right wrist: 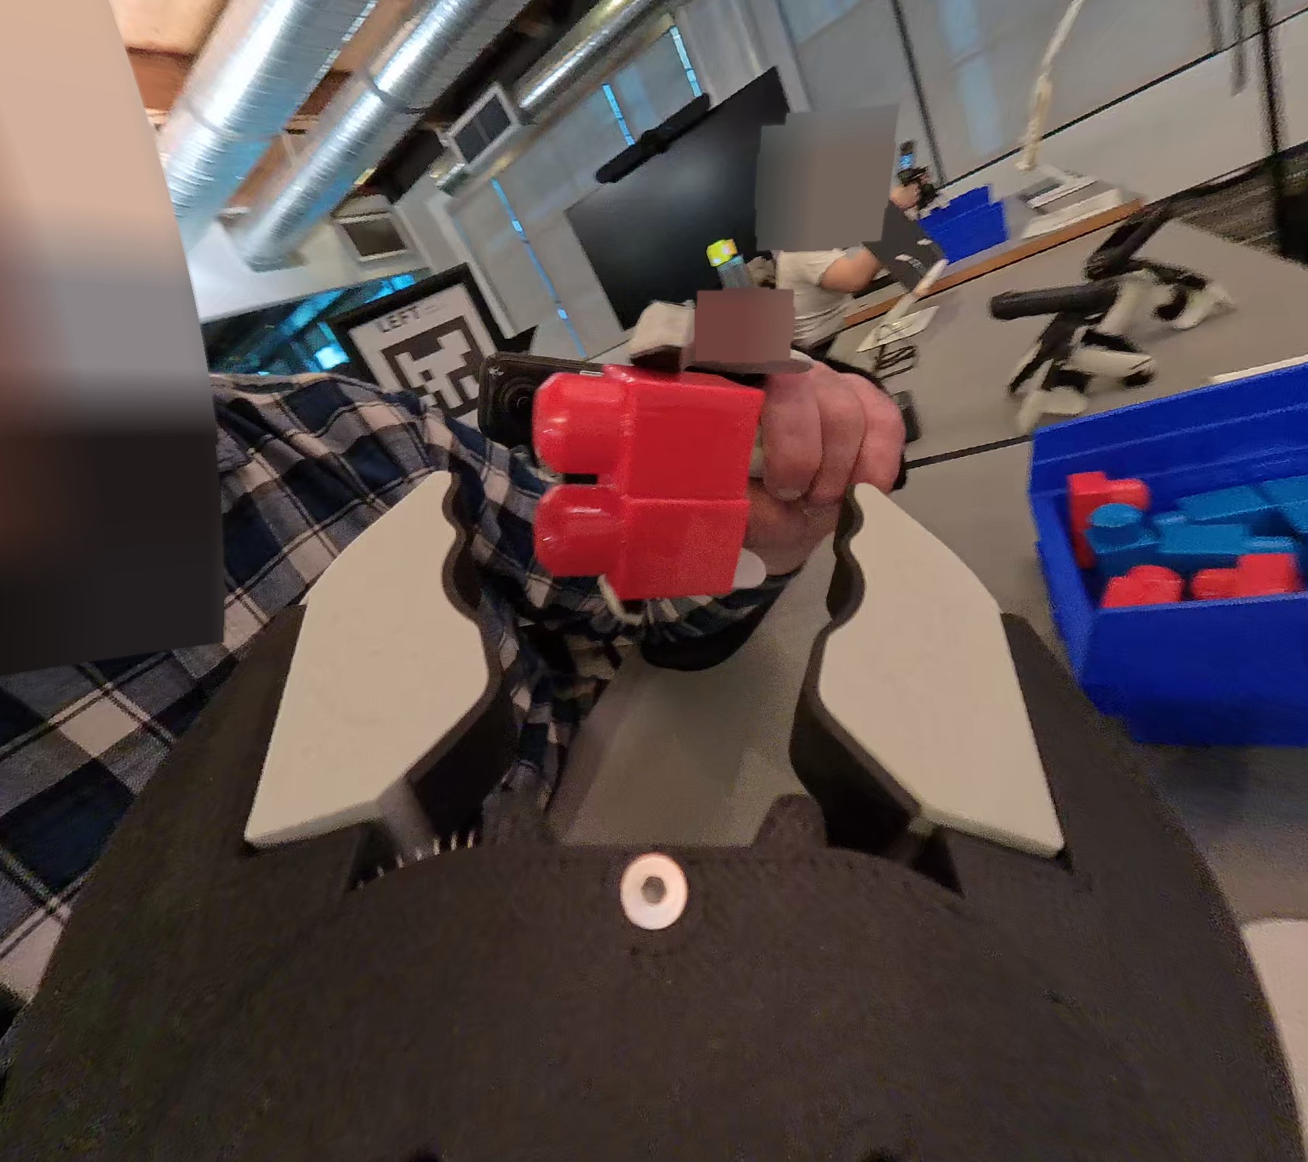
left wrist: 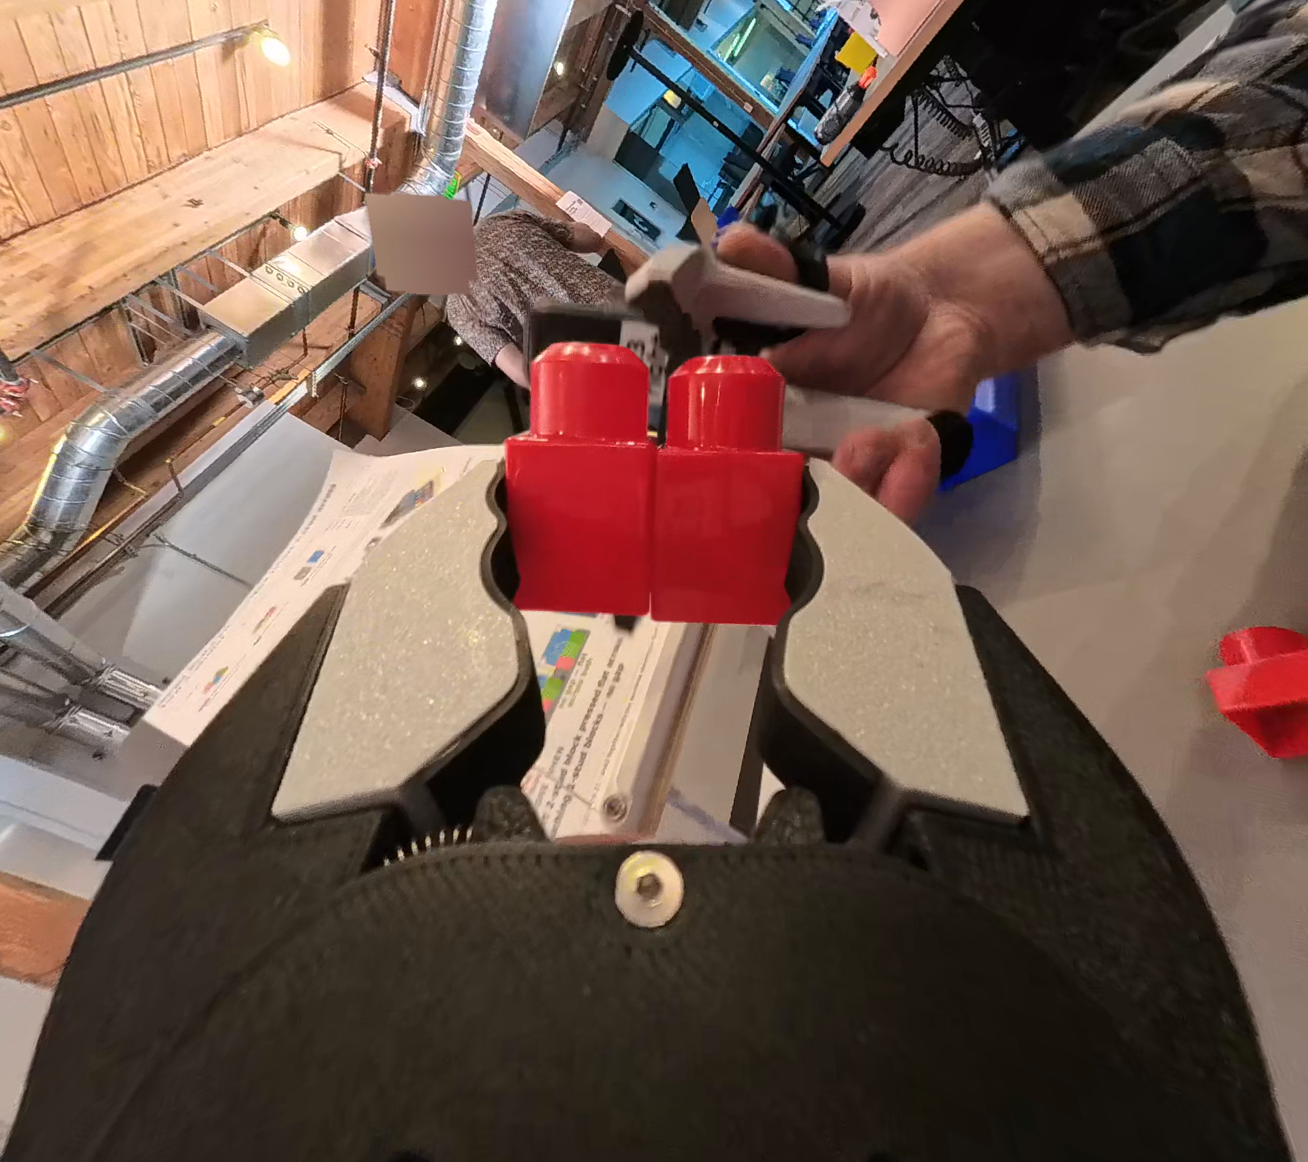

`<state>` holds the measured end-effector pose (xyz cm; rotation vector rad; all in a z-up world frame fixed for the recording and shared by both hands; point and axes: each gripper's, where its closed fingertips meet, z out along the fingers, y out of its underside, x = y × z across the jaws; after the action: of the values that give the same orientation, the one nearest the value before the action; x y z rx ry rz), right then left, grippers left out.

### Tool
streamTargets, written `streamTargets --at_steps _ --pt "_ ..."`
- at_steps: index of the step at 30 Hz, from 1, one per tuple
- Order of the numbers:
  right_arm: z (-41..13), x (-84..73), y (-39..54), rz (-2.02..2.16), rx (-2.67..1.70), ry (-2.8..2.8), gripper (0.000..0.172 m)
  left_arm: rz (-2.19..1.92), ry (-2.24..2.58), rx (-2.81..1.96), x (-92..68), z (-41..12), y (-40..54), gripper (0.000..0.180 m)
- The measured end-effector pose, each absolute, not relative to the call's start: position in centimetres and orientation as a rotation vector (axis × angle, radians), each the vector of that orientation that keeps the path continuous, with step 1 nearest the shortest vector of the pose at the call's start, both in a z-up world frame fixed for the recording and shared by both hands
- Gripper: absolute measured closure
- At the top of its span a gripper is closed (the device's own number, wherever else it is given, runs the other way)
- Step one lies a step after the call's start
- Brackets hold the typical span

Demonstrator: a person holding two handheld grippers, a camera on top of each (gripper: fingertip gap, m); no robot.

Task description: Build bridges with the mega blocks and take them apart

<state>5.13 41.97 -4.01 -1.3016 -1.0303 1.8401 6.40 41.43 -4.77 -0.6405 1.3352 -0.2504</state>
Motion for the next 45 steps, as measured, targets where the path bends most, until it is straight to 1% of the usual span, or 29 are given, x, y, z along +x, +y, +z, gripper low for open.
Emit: streamTargets --at_steps 2,4,8,10,12,14,16,18,29,33,37,40,42,43,45 --pt "-3.1 6.1 42.3 1.694 -1.332 -1.047 0.074 -0.207 1.328 -0.682 5.5 -4.3 42.5 0.107" --pt "-2.4 7.1 42.6 1.543 -1.362 -1.072 0.08 -0.176 1.366 -0.757 5.0 -4.5 43.7 0.107" --pt "-1.5 8.3 44.0 1.342 -1.444 -1.06 0.085 -0.042 1.341 -0.867 3.9 -4.4 46.0 0.107" --pt "-0.7 8.4 44.2 1.309 -1.46 -1.058 0.093 0.013 1.328 -0.884 3.6 -4.3 46.5 0.107" --pt "-0.8 8.3 44.5 1.208 -1.519 -1.063 0.093 0.041 1.322 -0.918 3.5 -4.3 47.0 0.107" --pt "-1.6 8.2 44.5 1.093 -1.602 -1.078 0.089 0.062 1.319 -0.948 3.2 -4.4 47.5 0.107" --pt "-3.1 8.4 44.1 0.931 -1.709 -1.114 0.086 0.089 1.314 -0.967 2.7 -4.5 48.1 0.106" --pt "-4.2 8.8 42.8 0.838 -1.765 -1.132 0.087 0.117 1.317 -1.013 2.1 -4.8 48.9 0.106" --pt "-10.2 11.3 37.7 0.587 -2.05 -0.902 0.089 0.102 1.332 -1.11 2.1 -6.2 50.1 0.106" --pt "-14.3 11.7 36.5 0.5 -2.19 -0.765 0.092 0.132 1.338 -1.103 2.5 -6.4 50.0 0.106" --pt "-20.2 11.2 35.3 0.395 -2.333 -0.715 0.095 0.115 1.367 -1.093 3.4 -7.0 49.5 0.106" --pt "-24.9 10.5 34.6 0.365 -2.456 -0.718 0.094 0.115 1.375 -1.087 3.8 -7.4 49.5 0.106" --pt "-26.9 10.2 34.7 0.365 -2.503 -0.68 0.093 0.109 1.379 -1.078 4.0 -7.6 49.3 0.106" --pt "-27.6 10.0 34.8 0.373 -2.515 -0.664 0.094 0.102 1.382 -1.077 4.1 -7.6 49.3 0.106" --pt "-28.8 9.8 35.0 0.416 -2.546 -0.64 0.101 0.092 1.385 -1.073 4.3 -7.7 49.1 0.106"
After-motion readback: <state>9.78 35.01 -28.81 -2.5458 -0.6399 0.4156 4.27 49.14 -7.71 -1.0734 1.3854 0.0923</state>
